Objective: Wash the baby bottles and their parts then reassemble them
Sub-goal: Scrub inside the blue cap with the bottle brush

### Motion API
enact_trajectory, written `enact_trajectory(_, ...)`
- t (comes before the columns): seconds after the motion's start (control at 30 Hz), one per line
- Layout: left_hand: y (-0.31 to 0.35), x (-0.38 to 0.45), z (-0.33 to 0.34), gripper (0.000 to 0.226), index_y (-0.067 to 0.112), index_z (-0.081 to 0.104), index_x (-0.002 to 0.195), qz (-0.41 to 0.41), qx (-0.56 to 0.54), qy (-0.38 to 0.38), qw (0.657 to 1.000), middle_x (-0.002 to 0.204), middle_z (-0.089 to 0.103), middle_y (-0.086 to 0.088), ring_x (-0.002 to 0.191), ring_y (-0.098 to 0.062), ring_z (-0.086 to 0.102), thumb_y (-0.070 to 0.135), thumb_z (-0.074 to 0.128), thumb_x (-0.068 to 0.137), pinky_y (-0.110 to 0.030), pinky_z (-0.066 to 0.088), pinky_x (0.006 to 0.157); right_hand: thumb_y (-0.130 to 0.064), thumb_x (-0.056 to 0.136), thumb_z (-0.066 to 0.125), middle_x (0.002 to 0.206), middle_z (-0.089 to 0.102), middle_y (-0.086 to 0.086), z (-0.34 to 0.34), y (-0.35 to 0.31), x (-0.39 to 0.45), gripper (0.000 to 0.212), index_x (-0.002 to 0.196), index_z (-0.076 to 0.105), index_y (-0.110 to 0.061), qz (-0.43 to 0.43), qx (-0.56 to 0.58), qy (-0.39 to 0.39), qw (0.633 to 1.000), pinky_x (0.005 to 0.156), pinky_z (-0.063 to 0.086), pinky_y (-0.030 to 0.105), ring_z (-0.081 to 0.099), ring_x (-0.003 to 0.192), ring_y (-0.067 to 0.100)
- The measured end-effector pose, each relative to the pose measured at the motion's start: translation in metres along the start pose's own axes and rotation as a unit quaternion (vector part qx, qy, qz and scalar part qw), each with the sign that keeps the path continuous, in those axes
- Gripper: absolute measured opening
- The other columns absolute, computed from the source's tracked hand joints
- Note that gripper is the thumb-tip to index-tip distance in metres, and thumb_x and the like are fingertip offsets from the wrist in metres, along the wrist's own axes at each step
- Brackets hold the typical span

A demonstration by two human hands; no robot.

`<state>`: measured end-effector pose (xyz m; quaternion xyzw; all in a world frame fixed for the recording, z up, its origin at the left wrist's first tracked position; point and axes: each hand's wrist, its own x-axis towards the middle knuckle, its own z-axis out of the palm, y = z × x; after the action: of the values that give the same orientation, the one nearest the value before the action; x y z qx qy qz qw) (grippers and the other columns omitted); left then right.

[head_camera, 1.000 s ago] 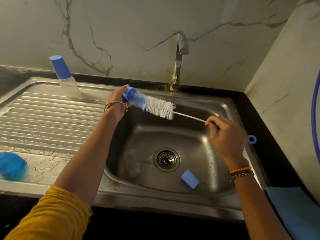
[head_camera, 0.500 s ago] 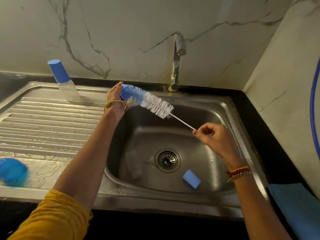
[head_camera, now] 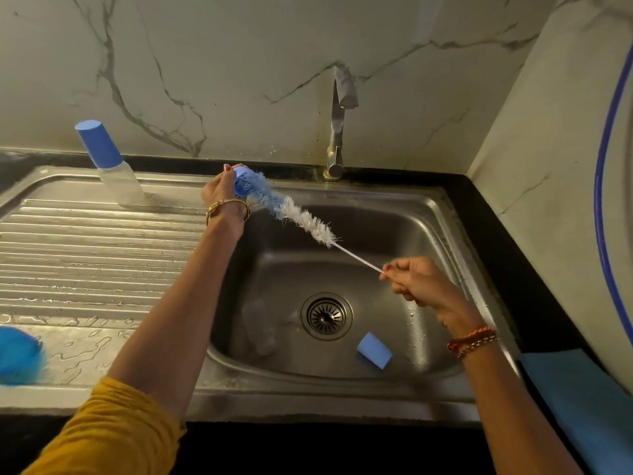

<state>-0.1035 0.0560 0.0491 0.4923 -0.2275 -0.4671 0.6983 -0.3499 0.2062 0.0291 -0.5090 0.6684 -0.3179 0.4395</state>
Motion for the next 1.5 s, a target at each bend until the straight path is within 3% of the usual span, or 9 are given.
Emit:
enact_trajectory(0.23,0.001,-0.007,0.009,0.013,0.009,0.057,0.081,0.031,-0.006,0.019,0.999,0.075,0.054,0.001,0.074,-0.011,0.056,0.015,0.055,0.092,-0.016,0.049,0.063,-0.022,0.087,0.051,0.059,0.061,0.000,0.012,0.007,0.003,0.024,0.076,0.070,-0.012,-0.262,-0.312,0.334,0.850,0.045,0.028,0.017,0.050,0.048,0.016)
enact_trajectory(0.37,0.003,-0.013,0.011,0.011,0.006,0.059,0.086,0.052,-0.016,-0.011,0.998,0.077,0.054,0.001,0.075,-0.008,0.053,0.012,0.053,0.092,-0.014,0.048,0.061,-0.021,0.094,0.051,0.048,0.046,-0.008,0.011,-0.006,-0.003,0.027,0.069,0.060,-0.015,-0.014,-0.011,0.055,0.998,0.040,0.025,0.017,0.036,0.042,0.006)
enact_trajectory(0.5,0.001,-0.018,0.010,0.019,0.015,0.058,0.076,0.060,-0.007,-0.048,0.997,0.075,0.053,0.001,0.069,-0.006,0.052,0.011,0.051,0.093,-0.009,0.045,0.054,-0.022,0.098,0.041,0.041,0.036,-0.008,-0.004,-0.009,0.000,0.030,0.072,0.054,-0.013,0.115,0.129,-0.050,0.984,0.032,0.015,0.012,0.026,0.033,0.001)
enact_trajectory(0.63,0.001,-0.015,0.009,0.020,0.016,0.058,0.074,0.064,0.007,-0.027,0.998,0.075,0.054,0.002,0.071,-0.006,0.053,0.012,0.053,0.092,-0.009,0.046,0.056,-0.018,0.090,0.058,0.057,0.056,0.003,-0.002,-0.005,-0.001,0.021,0.072,0.064,-0.010,-0.106,-0.054,0.122,0.985,0.049,0.041,0.020,0.049,0.051,0.009)
enact_trajectory(0.8,-0.005,-0.016,0.010,0.011,0.015,0.060,0.077,0.036,0.012,-0.045,0.998,0.079,0.057,0.000,0.077,-0.012,0.058,0.013,0.060,0.089,-0.017,0.052,0.064,-0.014,0.090,0.056,0.062,0.065,0.010,0.000,-0.002,0.003,0.019,0.079,0.070,-0.006,-0.235,-0.265,0.364,0.861,0.047,0.036,0.023,0.054,0.051,0.020)
enact_trajectory(1.0,-0.011,-0.021,0.003,0.015,0.016,0.064,0.082,0.064,0.023,-0.140,0.988,0.084,0.062,0.000,0.080,-0.009,0.059,0.011,0.054,0.092,-0.016,0.052,0.062,-0.027,0.096,0.048,0.055,0.044,-0.003,-0.011,-0.008,-0.001,0.029,0.072,0.057,-0.013,0.143,-0.027,0.010,0.989,0.036,0.019,0.014,0.030,0.036,0.002)
enact_trajectory(1.17,-0.015,-0.015,0.000,0.013,0.014,0.064,0.083,0.076,0.018,-0.114,0.990,0.066,0.068,0.013,0.069,-0.003,0.065,0.008,0.056,0.090,-0.022,0.055,0.071,-0.026,0.089,0.059,0.057,0.052,-0.004,-0.008,-0.003,-0.003,0.019,0.081,0.064,-0.009,-0.059,-0.069,0.082,0.993,0.046,0.036,0.016,0.043,0.047,0.004)
enact_trajectory(1.33,-0.015,-0.017,0.005,0.009,0.009,0.064,0.094,0.049,0.018,-0.087,0.995,0.085,0.061,0.003,0.083,-0.010,0.061,0.014,0.059,0.089,-0.021,0.053,0.069,-0.018,0.087,0.058,0.055,0.061,0.005,0.000,-0.004,-0.002,0.022,0.071,0.069,-0.010,-0.256,-0.294,0.346,0.854,0.044,0.026,0.017,0.049,0.047,0.017)
enact_trajectory(1.5,-0.010,-0.017,0.003,0.011,0.009,0.062,0.099,0.027,-0.035,-0.122,0.992,0.093,0.059,-0.001,0.090,-0.013,0.059,0.010,0.055,0.091,-0.022,0.056,0.068,-0.022,0.093,0.051,0.048,0.045,-0.005,0.008,-0.005,-0.001,0.027,0.069,0.060,-0.015,0.061,-0.006,0.014,0.998,0.041,0.027,0.019,0.036,0.042,0.006)
